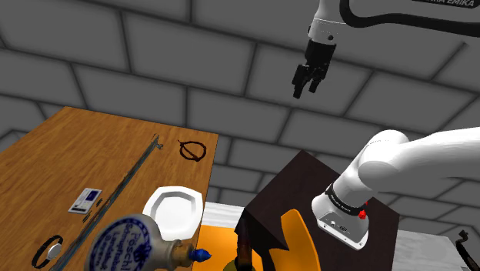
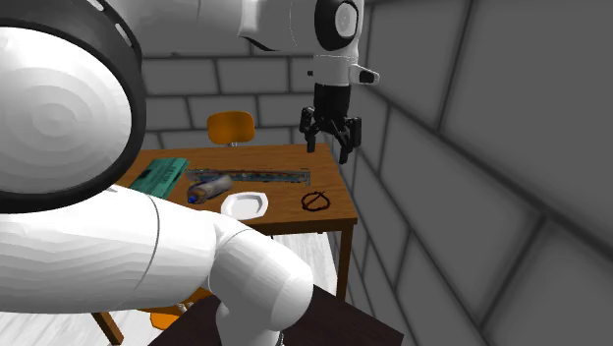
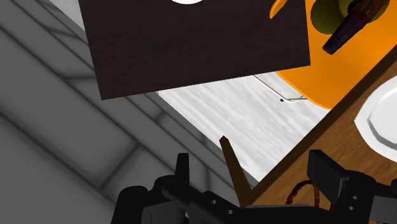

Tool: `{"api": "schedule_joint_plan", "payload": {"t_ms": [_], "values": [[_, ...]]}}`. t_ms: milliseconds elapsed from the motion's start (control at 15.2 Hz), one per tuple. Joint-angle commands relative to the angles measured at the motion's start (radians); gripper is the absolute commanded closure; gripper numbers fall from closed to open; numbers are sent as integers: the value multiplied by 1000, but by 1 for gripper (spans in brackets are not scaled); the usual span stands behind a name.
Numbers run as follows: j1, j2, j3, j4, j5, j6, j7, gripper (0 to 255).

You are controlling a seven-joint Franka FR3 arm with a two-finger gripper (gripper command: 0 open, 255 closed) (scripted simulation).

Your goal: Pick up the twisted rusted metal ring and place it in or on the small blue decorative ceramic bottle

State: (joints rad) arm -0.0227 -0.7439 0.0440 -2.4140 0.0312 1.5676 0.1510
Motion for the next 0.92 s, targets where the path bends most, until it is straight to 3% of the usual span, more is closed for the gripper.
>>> {"api": "schedule_joint_plan", "payload": {"t_ms": [0, 396, 858], "values": [[0, 0, 0, 0, 0, 0, 0, 0], [28, 84, 69, -104, 42, 241, 59, 0], [52, 263, 155, -154, 67, 532, 133, 0]]}}
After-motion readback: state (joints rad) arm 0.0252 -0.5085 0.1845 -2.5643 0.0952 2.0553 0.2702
